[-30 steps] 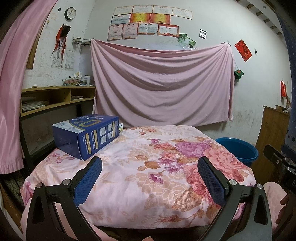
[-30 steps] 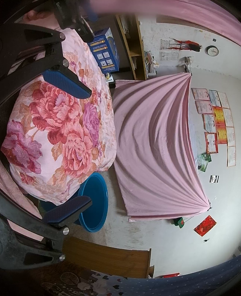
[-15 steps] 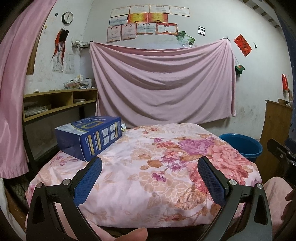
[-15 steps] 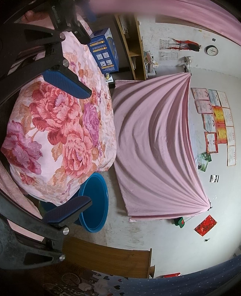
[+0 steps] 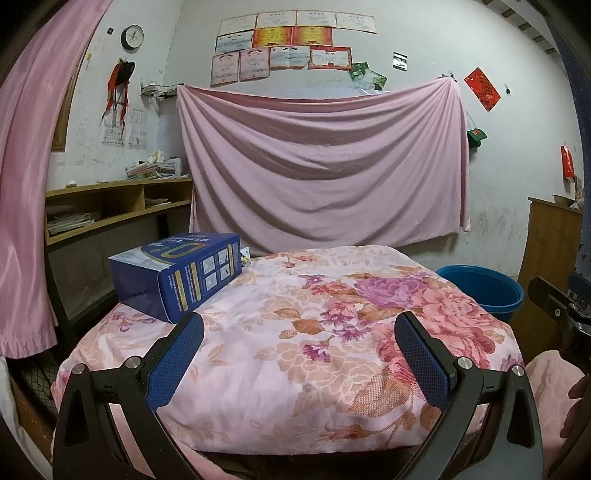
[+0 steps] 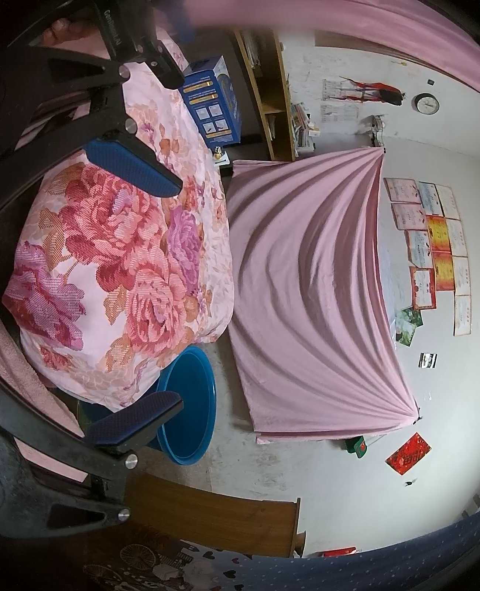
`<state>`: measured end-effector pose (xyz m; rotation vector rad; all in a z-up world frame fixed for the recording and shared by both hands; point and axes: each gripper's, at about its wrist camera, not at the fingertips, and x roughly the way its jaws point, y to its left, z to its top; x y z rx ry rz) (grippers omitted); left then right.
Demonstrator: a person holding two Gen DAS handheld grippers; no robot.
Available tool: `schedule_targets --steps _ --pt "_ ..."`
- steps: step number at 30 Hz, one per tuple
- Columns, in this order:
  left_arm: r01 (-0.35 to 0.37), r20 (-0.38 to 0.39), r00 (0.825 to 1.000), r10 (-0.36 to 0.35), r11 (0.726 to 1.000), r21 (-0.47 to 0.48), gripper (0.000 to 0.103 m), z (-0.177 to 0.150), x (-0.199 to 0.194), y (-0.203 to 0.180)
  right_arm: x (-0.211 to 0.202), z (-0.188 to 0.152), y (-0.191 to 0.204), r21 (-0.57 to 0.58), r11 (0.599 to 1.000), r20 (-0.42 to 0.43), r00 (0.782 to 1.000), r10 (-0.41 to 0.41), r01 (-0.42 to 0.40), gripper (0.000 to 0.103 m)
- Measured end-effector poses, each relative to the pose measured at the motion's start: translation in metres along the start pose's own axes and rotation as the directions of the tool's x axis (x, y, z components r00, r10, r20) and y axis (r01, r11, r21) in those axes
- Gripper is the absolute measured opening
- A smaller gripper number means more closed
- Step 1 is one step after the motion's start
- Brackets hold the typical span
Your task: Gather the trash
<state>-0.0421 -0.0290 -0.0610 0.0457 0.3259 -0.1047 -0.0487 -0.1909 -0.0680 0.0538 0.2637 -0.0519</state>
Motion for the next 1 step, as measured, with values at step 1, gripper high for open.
schedule_targets --steps 1 --pt "0.002 -0.001 1.000 -0.002 1.000 0.000 0.101 0.0001 0.0004 -0.0001 0.0001 -0.0001 -0.0005 0.000 1.000 -0.001 1.000 0.001 -0.001 0.103"
